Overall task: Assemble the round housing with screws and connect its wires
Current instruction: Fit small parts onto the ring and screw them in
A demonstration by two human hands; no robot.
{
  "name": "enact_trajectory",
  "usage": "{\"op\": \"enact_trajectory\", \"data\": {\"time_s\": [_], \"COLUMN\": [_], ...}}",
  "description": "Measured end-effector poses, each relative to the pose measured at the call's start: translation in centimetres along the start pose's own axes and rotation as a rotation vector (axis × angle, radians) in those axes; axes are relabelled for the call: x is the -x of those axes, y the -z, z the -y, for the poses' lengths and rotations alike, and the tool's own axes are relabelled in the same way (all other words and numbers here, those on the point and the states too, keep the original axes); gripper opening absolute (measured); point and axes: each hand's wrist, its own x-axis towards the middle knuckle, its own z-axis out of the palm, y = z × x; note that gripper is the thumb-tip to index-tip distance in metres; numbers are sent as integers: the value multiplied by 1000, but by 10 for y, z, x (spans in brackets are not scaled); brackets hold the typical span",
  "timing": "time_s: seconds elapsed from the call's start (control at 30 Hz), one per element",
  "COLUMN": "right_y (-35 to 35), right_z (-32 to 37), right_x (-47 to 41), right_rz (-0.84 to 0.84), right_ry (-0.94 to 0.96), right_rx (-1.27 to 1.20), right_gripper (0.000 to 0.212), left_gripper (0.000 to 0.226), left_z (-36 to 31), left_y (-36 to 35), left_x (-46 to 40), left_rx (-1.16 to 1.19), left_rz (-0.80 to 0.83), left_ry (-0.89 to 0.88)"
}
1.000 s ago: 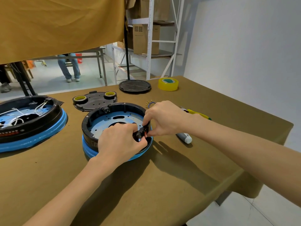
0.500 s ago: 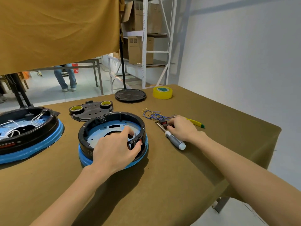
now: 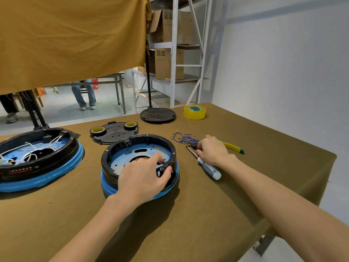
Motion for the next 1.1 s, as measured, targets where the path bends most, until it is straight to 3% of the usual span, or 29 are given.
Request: {"op": "enact_trajectory", "data": {"time_s": [0.23, 0.47, 0.67, 0.8, 0.9, 1.0, 1.1], "right_y": [5, 6, 21, 21, 13, -2, -15], "right_z": [2, 19, 49, 78, 93, 104, 109], "right_x": [-1, 4, 33, 64, 76, 84, 88], "right_rz": [98, 41, -439, -509, -546, -518, -537], "right_ry": [-90, -184, -2, 186, 332, 379, 389], "right_rx": [-197, -118, -625, -861, -908, -983, -1060], "right_gripper": [4, 25, 28, 29, 34, 43, 38], "left_gripper": [45, 45, 44, 33, 20, 18, 19], "left_z": [0, 6, 12, 11, 11, 11, 13], "left_y": [0, -3, 3, 9, 12, 16, 17], "left_x": [1, -1, -5, -8, -12, -14, -15], "left_rx": [7, 23, 147, 359, 617, 780, 825], "left_rz": [-8, -1, 112, 186, 93, 17, 56], "left_ry": [-1, -7, 10, 74, 184, 216, 158]}}
